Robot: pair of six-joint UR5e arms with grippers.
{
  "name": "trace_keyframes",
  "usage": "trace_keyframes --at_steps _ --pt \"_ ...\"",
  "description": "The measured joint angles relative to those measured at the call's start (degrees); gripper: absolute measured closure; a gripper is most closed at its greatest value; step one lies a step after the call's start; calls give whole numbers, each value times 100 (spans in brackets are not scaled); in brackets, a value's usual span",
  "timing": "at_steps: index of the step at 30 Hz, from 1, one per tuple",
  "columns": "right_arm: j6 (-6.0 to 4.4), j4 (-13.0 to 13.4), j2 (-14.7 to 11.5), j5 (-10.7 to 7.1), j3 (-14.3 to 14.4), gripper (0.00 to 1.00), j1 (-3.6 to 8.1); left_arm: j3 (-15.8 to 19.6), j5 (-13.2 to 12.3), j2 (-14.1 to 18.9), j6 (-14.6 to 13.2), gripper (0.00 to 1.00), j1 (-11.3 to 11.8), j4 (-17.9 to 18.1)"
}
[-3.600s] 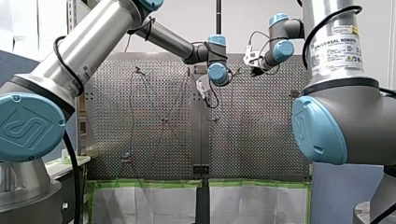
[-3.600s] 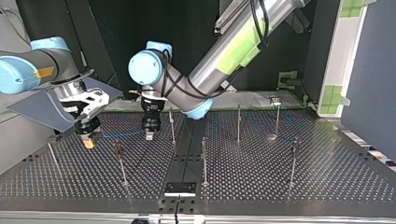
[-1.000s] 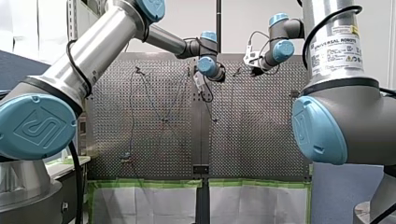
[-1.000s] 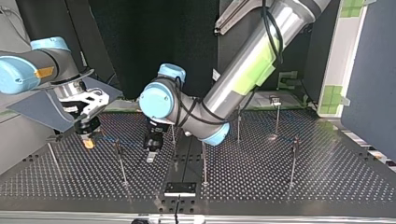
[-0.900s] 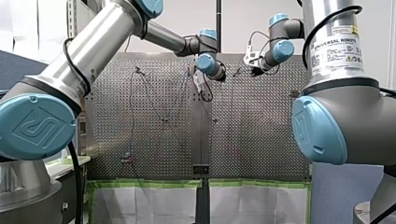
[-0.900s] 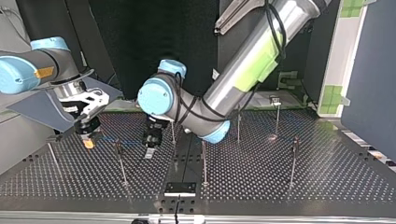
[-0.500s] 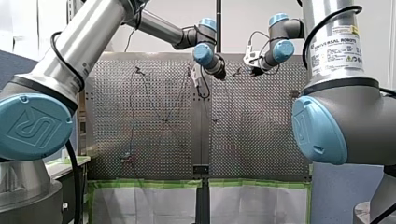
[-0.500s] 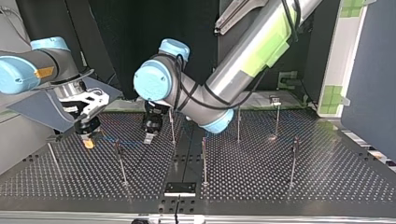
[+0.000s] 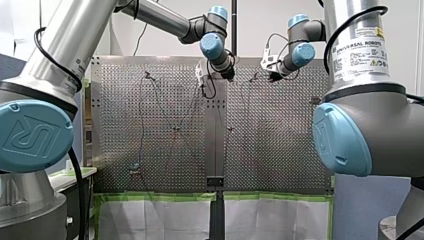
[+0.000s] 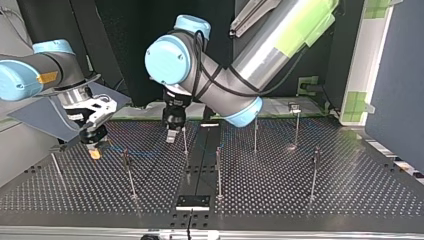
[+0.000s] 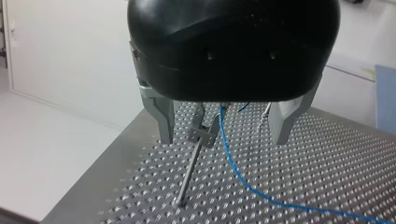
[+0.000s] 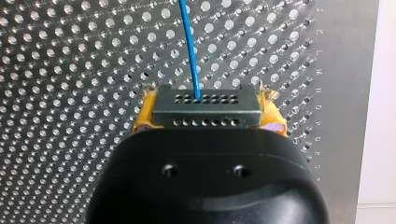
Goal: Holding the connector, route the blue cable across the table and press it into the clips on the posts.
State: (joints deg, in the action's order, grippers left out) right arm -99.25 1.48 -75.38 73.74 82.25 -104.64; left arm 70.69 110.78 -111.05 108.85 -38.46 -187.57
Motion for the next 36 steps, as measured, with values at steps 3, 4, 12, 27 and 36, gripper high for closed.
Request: trace_keyframes --at_steps 3,4,12,27,36 --pt "0 0 0 0 0 100 0 148 148 149 -55 0 -2 63" --pt "0 0 0 0 0 100 0 190 189 190 -81 0 -1 92" --pt "0 0 0 0 0 100 0 560 384 560 -184 0 63 435" --pt "0 0 0 0 0 100 0 1300 593 1300 -203 0 46 1175" --pt "0 0 0 0 0 100 0 1720 594 1718 -182 0 15 1594"
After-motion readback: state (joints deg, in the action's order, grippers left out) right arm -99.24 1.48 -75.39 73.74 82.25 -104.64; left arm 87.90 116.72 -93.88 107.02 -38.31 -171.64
